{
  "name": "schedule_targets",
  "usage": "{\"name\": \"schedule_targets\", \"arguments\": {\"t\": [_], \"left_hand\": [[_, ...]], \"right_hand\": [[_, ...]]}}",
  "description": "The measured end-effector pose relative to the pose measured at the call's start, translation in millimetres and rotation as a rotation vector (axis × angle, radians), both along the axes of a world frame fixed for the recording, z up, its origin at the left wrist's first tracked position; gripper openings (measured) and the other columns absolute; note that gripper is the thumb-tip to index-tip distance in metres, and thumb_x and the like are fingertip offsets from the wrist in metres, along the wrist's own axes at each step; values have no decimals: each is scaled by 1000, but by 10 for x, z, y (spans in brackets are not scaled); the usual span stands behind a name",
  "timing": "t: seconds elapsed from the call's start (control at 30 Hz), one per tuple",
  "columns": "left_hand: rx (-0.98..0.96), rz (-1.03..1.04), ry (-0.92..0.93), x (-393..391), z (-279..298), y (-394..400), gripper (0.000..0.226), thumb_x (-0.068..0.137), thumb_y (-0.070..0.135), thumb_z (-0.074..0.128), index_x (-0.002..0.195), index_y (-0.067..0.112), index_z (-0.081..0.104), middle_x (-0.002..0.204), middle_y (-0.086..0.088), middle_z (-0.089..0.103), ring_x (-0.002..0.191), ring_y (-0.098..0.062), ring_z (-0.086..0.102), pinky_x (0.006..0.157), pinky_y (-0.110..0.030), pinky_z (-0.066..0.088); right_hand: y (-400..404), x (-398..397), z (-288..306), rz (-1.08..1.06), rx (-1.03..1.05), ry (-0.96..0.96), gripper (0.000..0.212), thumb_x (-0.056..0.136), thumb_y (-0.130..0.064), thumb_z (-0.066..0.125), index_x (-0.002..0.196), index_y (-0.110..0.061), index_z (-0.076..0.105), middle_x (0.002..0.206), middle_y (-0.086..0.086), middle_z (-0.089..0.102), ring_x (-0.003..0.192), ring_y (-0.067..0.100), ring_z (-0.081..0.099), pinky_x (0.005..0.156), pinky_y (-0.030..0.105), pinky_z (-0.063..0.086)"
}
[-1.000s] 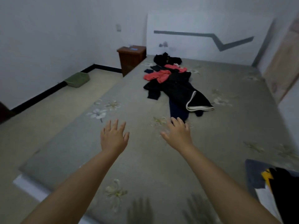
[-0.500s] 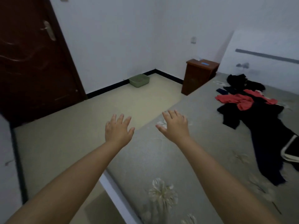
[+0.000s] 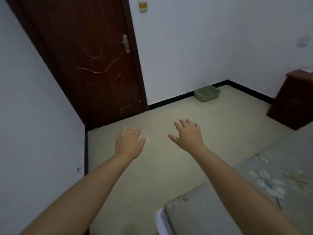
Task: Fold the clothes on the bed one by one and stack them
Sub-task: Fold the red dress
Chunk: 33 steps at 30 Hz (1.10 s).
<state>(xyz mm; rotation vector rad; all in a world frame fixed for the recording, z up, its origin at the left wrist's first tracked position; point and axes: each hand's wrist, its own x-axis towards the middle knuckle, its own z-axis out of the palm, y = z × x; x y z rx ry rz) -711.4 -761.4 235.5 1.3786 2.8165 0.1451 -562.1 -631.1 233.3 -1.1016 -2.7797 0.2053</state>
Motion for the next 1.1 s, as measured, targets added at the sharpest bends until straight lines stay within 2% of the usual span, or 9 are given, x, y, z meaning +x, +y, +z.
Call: {"name": "schedule_targets", "arguments": {"t": [0.17, 0.3, 0.47, 0.63, 0.77, 0.9, 1.1], "left_hand": [[21, 40, 45, -1149, -26, 277, 53, 96, 40, 32, 145, 23, 20, 152, -2, 22, 141, -26, 12, 112, -38, 19], [18, -3, 71, -1966, 50, 727, 53, 97, 41, 31, 146, 24, 18, 153, -2, 19, 141, -26, 11, 113, -39, 15], [21, -141, 79, -2607, 193, 1528, 53, 97, 41, 29, 146, 24, 17, 153, -2, 19, 141, -27, 9, 113, -40, 13], [61, -321, 62, -2668, 251, 2569, 52, 96, 40, 33, 144, 24, 22, 150, -2, 26, 140, -27, 12, 112, -40, 16], [105, -457, 30, -2489, 351, 3463, 51, 96, 38, 33, 144, 23, 23, 151, -2, 23, 141, -28, 10, 112, -39, 13], [124, -593, 45, -2164, 478, 4500, 51, 96, 39, 32, 144, 24, 21, 150, 0, 25, 140, -27, 12, 110, -37, 16], [156, -768, 35, -1418, 722, 6093, 50, 96, 39, 33, 142, 22, 26, 146, -1, 31, 135, -27, 21, 109, -37, 24]], "right_hand": [[298, -1237, -7, 42, 43, 2, 61, 92, -51, 36, 143, -19, 24, 152, 4, 22, 141, 23, 14, 112, 44, 12], [611, -2105, 22, -19, 34, 41, 60, 93, -50, 37, 142, -18, 26, 151, 5, 25, 140, 23, 15, 112, 44, 14], [1173, -2636, 143, -148, 20, 51, 60, 93, -50, 37, 143, -19, 27, 151, 3, 25, 140, 21, 16, 112, 43, 14], [1941, -2530, 252, -322, 51, 40, 59, 92, -52, 37, 141, -20, 29, 149, 2, 27, 140, 21, 17, 111, 41, 15], [2660, -2239, 344, -474, 72, 30, 59, 92, -52, 37, 142, -20, 28, 149, 1, 27, 140, 20, 18, 111, 39, 16], [3533, -1859, 484, -590, 139, 54, 58, 92, -51, 38, 139, -18, 33, 144, 2, 37, 136, 21, 26, 107, 37, 23], [4731, -1024, 738, -771, 218, 108, 57, 91, -50, 41, 138, -17, 36, 143, 2, 38, 137, 20, 24, 108, 37, 23]]}}
